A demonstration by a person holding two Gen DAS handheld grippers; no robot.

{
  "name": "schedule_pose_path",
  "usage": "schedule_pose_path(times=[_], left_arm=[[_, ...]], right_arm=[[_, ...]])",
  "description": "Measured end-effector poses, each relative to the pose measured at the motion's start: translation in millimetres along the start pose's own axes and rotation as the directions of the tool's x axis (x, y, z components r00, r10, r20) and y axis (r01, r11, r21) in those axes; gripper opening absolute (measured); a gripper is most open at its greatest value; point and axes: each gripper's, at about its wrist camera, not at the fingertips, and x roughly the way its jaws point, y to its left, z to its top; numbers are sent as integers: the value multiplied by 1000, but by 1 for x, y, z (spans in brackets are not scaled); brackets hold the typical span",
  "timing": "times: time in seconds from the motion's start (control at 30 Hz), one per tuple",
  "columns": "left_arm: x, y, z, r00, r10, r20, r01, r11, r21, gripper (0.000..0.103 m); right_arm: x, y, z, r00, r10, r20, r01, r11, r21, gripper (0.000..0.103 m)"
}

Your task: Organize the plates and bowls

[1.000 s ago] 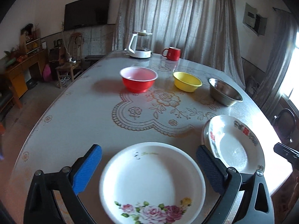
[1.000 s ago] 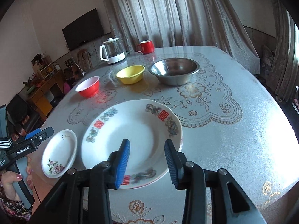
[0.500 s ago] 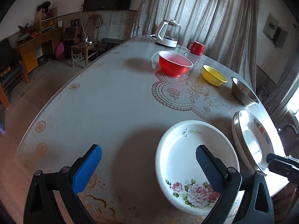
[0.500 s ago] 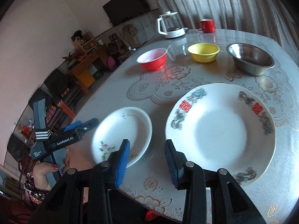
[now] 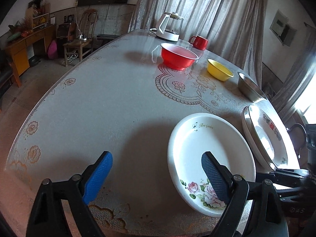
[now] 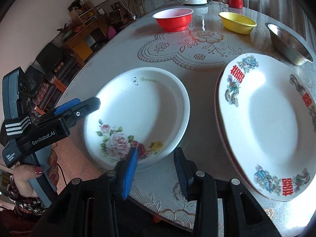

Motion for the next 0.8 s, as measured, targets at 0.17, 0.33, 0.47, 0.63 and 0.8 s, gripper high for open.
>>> schedule_pose_path(times=[0.17, 0.33, 0.47, 0.63, 0.8], left_arm=[[4, 4, 1, 1000, -2, -12, 2, 1000, -5, 91], [7, 10, 3, 1000, -20, -19, 20, 999, -30, 89], [11, 9, 5, 999, -15, -30, 15, 1000, -15, 82], [12, 9, 10, 999, -30, -14, 30, 999, -16, 82], [18, 10, 14, 999, -47, -24, 46, 999, -20, 73]], right_arm=[[10, 2, 5, 999, -31, 8, 31, 999, -10, 32], [17, -1, 22, 998, -62, 30, 62, 998, -3, 22], [23, -2, 36, 996, -73, 58, 73, 997, -4, 20], [29, -1, 47, 993, -79, 84, 80, 997, -2, 20], [28, 0, 46, 992, -81, 96, 82, 997, -5, 21]])
